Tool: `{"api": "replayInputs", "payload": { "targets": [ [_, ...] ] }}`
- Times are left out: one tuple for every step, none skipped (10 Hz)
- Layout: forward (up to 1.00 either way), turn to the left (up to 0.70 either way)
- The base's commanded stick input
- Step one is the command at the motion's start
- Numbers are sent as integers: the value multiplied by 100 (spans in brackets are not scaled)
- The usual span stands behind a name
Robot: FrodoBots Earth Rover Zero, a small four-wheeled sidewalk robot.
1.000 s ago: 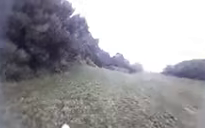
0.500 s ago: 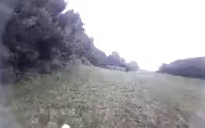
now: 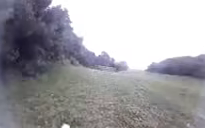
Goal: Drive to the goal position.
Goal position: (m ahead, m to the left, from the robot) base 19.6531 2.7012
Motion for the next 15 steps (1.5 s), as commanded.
{"api": "replayInputs", "payload": {
  "targets": [
    [70, 0],
    [70, 0],
    [70, 0],
    [70, 0],
    [70, 0],
    [70, 0],
    [70, 0],
    [70, 0],
    [70, 0],
    [70, 0],
    [70, 0],
    [70, 0],
    [70, 0],
    [70, -24],
    [70, -31]
  ]
}}
